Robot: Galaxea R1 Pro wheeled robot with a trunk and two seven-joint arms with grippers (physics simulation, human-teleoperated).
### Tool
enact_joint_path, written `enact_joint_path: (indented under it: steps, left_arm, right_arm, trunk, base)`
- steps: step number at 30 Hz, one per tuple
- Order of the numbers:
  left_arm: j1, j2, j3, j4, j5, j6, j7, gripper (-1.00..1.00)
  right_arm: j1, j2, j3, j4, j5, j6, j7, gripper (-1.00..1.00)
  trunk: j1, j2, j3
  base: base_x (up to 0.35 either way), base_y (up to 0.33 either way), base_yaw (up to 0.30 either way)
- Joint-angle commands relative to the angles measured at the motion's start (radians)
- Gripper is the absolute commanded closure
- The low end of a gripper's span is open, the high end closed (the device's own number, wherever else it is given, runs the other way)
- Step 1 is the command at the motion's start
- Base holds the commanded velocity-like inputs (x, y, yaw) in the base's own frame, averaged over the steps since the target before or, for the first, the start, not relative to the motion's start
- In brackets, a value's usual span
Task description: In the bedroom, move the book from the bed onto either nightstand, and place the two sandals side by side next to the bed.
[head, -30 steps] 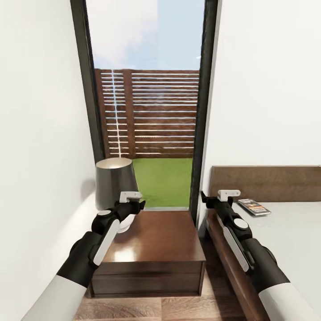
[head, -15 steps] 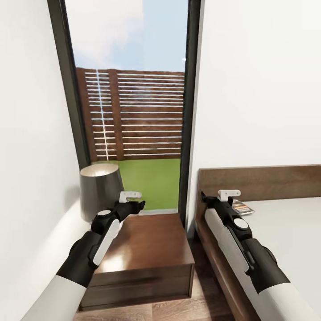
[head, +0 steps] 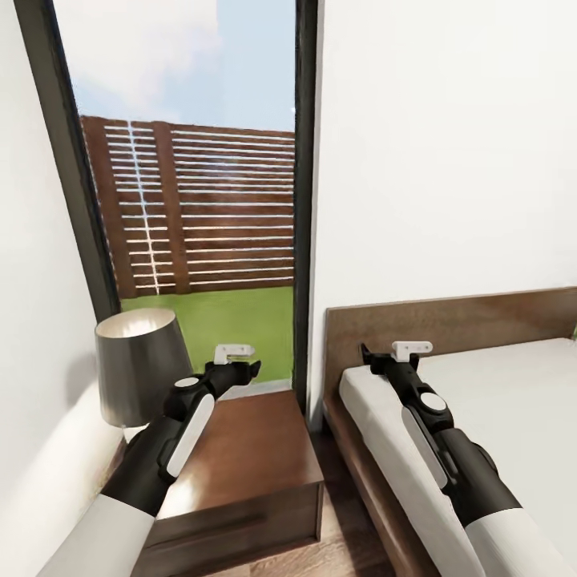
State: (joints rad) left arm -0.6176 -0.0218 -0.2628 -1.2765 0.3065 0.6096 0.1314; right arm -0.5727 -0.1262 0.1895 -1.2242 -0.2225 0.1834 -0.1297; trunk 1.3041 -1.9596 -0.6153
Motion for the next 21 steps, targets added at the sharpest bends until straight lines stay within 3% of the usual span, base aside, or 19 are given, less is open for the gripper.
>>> enact_joint_path:
  steps: [1, 11, 15, 21]
  left_arm:
    - [-0.001, 0.000, -0.001, -0.001, 0.011, 0.004, 0.009, -1.00]
    - [-0.001, 0.000, -0.001, -0.001, 0.010, 0.005, 0.010, -1.00]
    - [-0.001, 0.000, -0.001, -0.001, 0.010, 0.005, 0.010, -1.00]
    - [-0.001, 0.000, -0.001, -0.001, 0.010, 0.005, 0.010, -1.00]
  right_arm:
    - [-0.001, -0.001, 0.004, -0.001, -0.009, 0.004, -0.009, -1.00]
    - [-0.001, -0.002, 0.007, 0.004, -0.010, 0.001, -0.008, -1.00]
    - [-0.001, 0.000, 0.008, 0.006, -0.010, -0.004, -0.009, -1.00]
    - [-0.001, -0.001, 0.008, 0.005, -0.009, 0.000, -0.008, -1.00]
  trunk:
    - [-0.004, 0.007, 0.002]
    - [-0.042, 0.077, 0.033]
    - [-0.057, 0.105, 0.046]
    - [-0.080, 0.147, 0.065]
  base:
    - [0.248, 0.107, -0.141]
    - [0.277, 0.103, -0.027]
    - [0.072, 0.011, -0.020]
    - [0.013, 0.002, -0.219]
